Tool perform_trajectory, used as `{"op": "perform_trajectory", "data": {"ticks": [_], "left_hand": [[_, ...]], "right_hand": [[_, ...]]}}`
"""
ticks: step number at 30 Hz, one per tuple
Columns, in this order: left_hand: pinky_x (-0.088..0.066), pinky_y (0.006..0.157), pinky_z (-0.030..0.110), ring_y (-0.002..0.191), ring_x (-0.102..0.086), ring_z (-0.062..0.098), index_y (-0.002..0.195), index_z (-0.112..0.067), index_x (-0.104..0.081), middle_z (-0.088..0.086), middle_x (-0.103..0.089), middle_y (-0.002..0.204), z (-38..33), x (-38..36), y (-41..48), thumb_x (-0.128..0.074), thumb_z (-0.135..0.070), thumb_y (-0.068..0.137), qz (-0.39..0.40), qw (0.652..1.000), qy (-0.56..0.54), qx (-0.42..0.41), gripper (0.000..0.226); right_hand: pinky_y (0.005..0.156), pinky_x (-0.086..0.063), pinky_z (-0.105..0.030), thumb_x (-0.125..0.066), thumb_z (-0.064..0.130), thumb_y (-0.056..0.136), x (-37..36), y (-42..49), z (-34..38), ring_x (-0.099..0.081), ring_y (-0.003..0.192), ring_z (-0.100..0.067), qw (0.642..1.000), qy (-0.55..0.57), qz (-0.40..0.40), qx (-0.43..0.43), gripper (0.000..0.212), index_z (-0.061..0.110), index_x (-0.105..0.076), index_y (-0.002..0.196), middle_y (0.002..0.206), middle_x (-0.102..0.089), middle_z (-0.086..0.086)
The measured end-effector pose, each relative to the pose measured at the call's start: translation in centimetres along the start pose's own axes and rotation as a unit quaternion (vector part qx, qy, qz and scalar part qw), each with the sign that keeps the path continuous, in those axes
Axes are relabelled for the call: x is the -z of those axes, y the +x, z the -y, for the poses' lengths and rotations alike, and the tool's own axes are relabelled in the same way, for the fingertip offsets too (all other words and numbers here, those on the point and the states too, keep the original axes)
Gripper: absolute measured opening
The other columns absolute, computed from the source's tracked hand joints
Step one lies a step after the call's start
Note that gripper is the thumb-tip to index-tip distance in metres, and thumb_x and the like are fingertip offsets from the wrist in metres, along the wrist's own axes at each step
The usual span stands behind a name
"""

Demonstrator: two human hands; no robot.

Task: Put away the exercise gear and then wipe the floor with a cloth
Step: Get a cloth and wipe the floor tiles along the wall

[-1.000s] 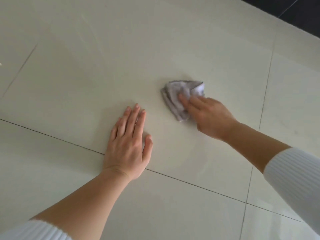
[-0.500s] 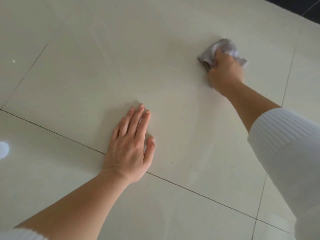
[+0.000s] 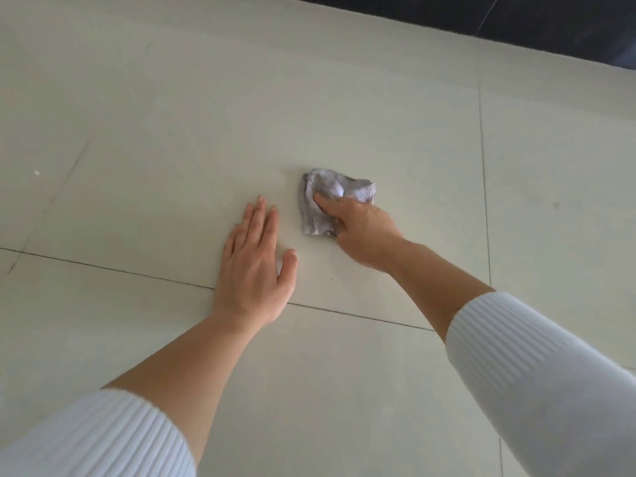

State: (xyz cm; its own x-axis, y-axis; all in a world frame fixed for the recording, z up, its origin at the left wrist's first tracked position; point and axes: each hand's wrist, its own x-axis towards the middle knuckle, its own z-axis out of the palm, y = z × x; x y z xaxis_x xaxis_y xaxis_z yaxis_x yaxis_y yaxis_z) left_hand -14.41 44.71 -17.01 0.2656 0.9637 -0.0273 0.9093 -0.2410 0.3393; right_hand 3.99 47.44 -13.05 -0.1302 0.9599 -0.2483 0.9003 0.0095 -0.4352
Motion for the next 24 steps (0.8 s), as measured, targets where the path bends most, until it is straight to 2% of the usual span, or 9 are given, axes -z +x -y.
{"op": "perform_trajectory", "data": {"ticks": [3,6,8,10,13,16,18,20,24], "left_hand": [[0.005,0.118,0.028,0.145,0.015,0.007,0.153,-0.012,-0.013,-0.004,0.01,0.16,1.0,0.4,0.4,-0.018,-0.041,0.094,0.046,0.997,-0.043,-0.045,0.066],[0.012,0.115,0.024,0.138,0.027,0.006,0.153,-0.009,-0.004,0.0,0.02,0.158,2.0,1.6,-0.2,-0.017,-0.037,0.102,0.093,0.991,-0.071,-0.062,0.06],[0.011,0.116,0.027,0.138,0.028,0.009,0.152,-0.008,0.002,0.004,0.022,0.157,3.6,1.9,-1.8,-0.014,-0.041,0.101,0.104,0.991,-0.025,-0.079,0.063],[0.007,0.118,0.031,0.142,0.023,0.011,0.151,-0.009,0.004,0.004,0.016,0.159,6.2,2.1,-3.7,-0.004,-0.048,0.094,0.091,0.99,0.032,-0.104,0.07],[0.0,0.119,0.037,0.147,0.008,0.017,0.152,-0.007,-0.004,0.009,0.002,0.16,10.3,2.8,-5.4,-0.003,-0.05,0.089,0.038,0.997,0.059,-0.024,0.076],[-0.009,0.119,0.044,0.148,-0.007,0.028,0.15,-0.001,-0.015,0.017,-0.011,0.159,12.4,3.7,-5.5,-0.007,-0.049,0.09,-0.02,0.996,0.056,0.071,0.078],[-0.01,0.119,0.043,0.148,-0.008,0.026,0.151,-0.003,-0.017,0.015,-0.012,0.159,12.8,3.7,-5.7,-0.009,-0.047,0.091,-0.027,0.995,0.052,0.084,0.075],[-0.009,0.12,0.04,0.148,-0.008,0.023,0.151,-0.005,-0.02,0.013,-0.014,0.159,12.9,3.7,-5.8,-0.015,-0.044,0.092,-0.038,0.995,0.047,0.076,0.071],[-0.011,0.12,0.039,0.148,-0.009,0.02,0.151,-0.007,-0.021,0.01,-0.014,0.159,12.9,3.6,-5.9,-0.017,-0.043,0.092,-0.046,0.995,0.04,0.079,0.069]], "right_hand": [[0.075,-0.035,-0.029,-0.041,0.014,0.091,-2.0,-4.5,0.6,-0.052,0.109,-0.027,1.0,0.013,0.006,-0.001,0.061,0.047,-0.034,0.141,0.133,-0.051,0.009],[0.072,-0.034,-0.028,-0.042,0.011,0.09,-3.7,-9.5,2.2,-0.054,0.104,-0.026,0.999,0.021,-0.028,0.017,0.064,0.046,-0.031,0.143,0.132,-0.052,0.012],[0.072,-0.037,-0.029,-0.043,0.009,0.089,-5.0,-12.6,3.7,-0.055,0.104,-0.028,0.999,0.012,-0.027,0.037,0.068,0.043,-0.029,0.145,0.136,-0.049,0.014],[0.071,-0.039,-0.029,-0.046,0.005,0.083,-6.3,-15.2,5.1,-0.058,0.1,-0.028,0.998,-0.004,0.006,0.062,0.071,0.035,-0.032,0.146,0.133,-0.052,0.013],[0.066,-0.05,-0.025,-0.059,0.005,0.063,-7.4,-17.4,5.7,-0.062,0.079,-0.021,0.985,-0.075,0.049,0.149,0.077,0.022,-0.049,0.137,0.116,-0.061,0.009],[0.065,-0.049,-0.024,-0.065,0.014,0.059,-6.9,-15.2,3.9,-0.063,0.08,-0.019,0.961,-0.18,0.021,0.206,0.074,0.021,-0.055,0.132,0.11,-0.066,0.006],[0.058,-0.045,-0.026,-0.054,0.02,0.072,-5.6,-12.3,2.7,-0.065,0.076,-0.022,0.956,-0.23,-0.04,0.178,0.061,0.018,-0.057,0.132,0.097,-0.068,0.002],[0.054,-0.042,-0.028,-0.049,0.02,0.076,-4.7,-9.4,1.9,-0.064,0.071,-0.026,0.947,-0.276,-0.08,0.142,0.057,0.011,-0.056,0.132,0.095,-0.068,-0.004],[0.05,-0.045,-0.031,-0.065,0.001,0.058,-4.5,-5.4,2.5,-0.058,0.059,-0.031,0.961,-0.248,-0.101,0.065,0.069,0.004,-0.06,0.127,0.079,-0.065,-0.01]]}}
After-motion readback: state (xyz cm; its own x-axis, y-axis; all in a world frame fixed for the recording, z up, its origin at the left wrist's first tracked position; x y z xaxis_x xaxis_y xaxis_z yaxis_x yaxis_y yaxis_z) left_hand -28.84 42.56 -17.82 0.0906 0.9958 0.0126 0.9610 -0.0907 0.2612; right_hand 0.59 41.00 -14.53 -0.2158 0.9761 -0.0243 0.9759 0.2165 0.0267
